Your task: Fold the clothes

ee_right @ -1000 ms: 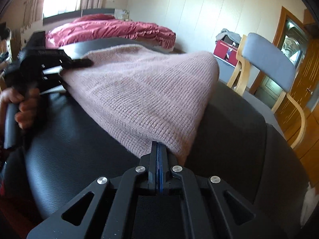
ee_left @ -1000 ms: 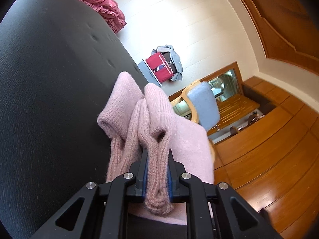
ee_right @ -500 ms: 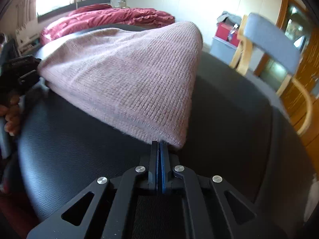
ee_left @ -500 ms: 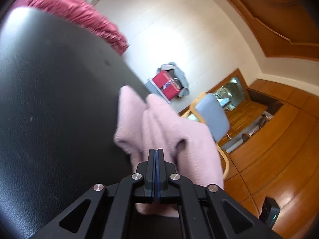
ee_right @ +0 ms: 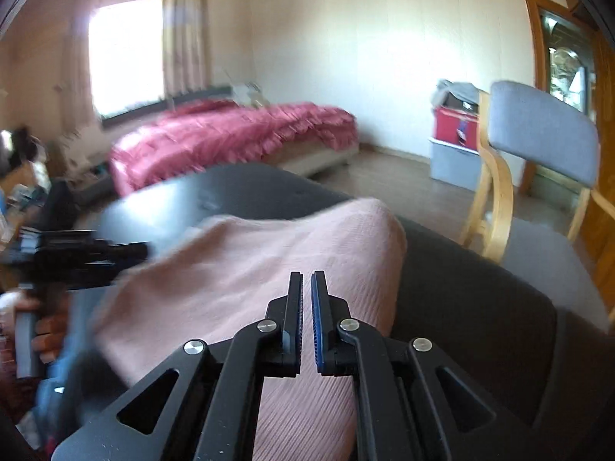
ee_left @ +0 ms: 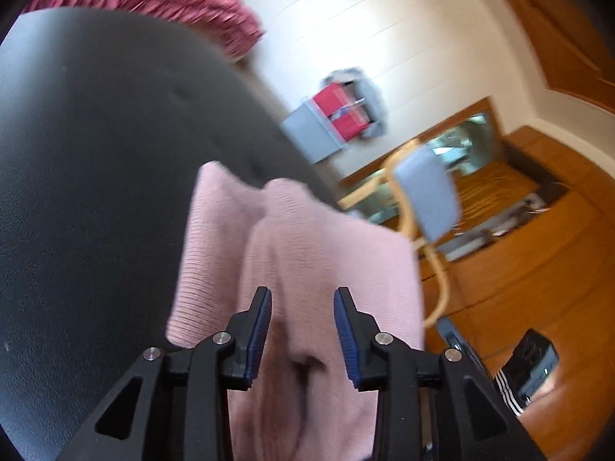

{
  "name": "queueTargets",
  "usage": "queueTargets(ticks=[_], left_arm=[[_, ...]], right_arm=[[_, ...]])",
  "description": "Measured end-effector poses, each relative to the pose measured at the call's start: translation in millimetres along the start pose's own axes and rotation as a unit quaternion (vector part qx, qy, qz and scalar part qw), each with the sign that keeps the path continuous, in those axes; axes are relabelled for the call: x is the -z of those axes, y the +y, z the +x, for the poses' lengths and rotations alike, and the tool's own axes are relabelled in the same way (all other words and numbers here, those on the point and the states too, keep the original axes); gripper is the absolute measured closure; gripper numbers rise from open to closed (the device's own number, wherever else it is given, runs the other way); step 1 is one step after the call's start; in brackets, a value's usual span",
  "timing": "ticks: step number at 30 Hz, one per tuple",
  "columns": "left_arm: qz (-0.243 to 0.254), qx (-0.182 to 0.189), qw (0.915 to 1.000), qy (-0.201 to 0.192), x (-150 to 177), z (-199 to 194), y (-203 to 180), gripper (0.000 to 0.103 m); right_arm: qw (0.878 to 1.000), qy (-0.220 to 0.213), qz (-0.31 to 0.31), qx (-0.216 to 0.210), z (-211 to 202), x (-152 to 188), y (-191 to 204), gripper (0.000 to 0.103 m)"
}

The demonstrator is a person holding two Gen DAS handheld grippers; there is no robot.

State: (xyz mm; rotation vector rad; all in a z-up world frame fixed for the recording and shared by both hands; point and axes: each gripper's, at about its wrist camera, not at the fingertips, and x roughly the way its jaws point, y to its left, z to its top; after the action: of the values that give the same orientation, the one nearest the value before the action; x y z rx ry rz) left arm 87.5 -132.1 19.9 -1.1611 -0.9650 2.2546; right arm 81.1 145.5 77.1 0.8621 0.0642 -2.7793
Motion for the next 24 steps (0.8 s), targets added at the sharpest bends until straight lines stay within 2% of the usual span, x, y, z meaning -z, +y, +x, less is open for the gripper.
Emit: queueTargets(ticks=[2, 4, 7, 8, 10, 13, 20, 22, 23, 24], left_arm=[[0.003, -0.013, 0.9998, 0.014, 2, 10, -2, 0.068], [0.002, -0.004, 0.9997, 0.024, 6, 18, -6, 0.068], [-0.024, 0.027, 0.9989, 0.03, -2, 21, -6, 0.064], [-0.033, 0.038, 0.9982, 0.032, -5, 21, -5, 0.062], [-0.049, 0.053, 0.9968, 0.035, -11, 24, -2, 0.06], [-0.067, 0.058, 0.9952, 0.041, -19, 32, 4, 0.056], [-0.029, 0.014, 0.9986, 0.042, -15, 50, -9, 0.055], [-0.011, 0.003, 0.9991, 0.041, -11, 53, -12, 0.063], [0.011, -0.006, 0.999, 0.042, -11, 56, -16, 0.081], [0.033, -0.017, 0.9985, 0.041, -10, 57, -21, 0.084]], right_arm=[[0.999, 0.022, 0.023, 0.007, 27, 0, -8, 0.098], [0.998, 0.007, 0.056, -0.019, 36, 11, -14, 0.098], [0.998, -0.017, 0.059, -0.032, 36, 20, -18, 0.096], [0.997, -0.02, 0.06, -0.038, 34, 19, -19, 0.093], [0.997, -0.023, 0.058, -0.049, 33, 20, -19, 0.081], [0.997, -0.024, 0.046, -0.052, 32, 24, -14, 0.07], [0.997, -0.027, 0.041, -0.054, 30, 27, -15, 0.067], [0.997, -0.029, 0.042, -0.052, 29, 27, -16, 0.067], [0.997, -0.031, 0.041, -0.051, 29, 26, -15, 0.067], [0.997, -0.033, 0.04, -0.049, 28, 26, -15, 0.067]])
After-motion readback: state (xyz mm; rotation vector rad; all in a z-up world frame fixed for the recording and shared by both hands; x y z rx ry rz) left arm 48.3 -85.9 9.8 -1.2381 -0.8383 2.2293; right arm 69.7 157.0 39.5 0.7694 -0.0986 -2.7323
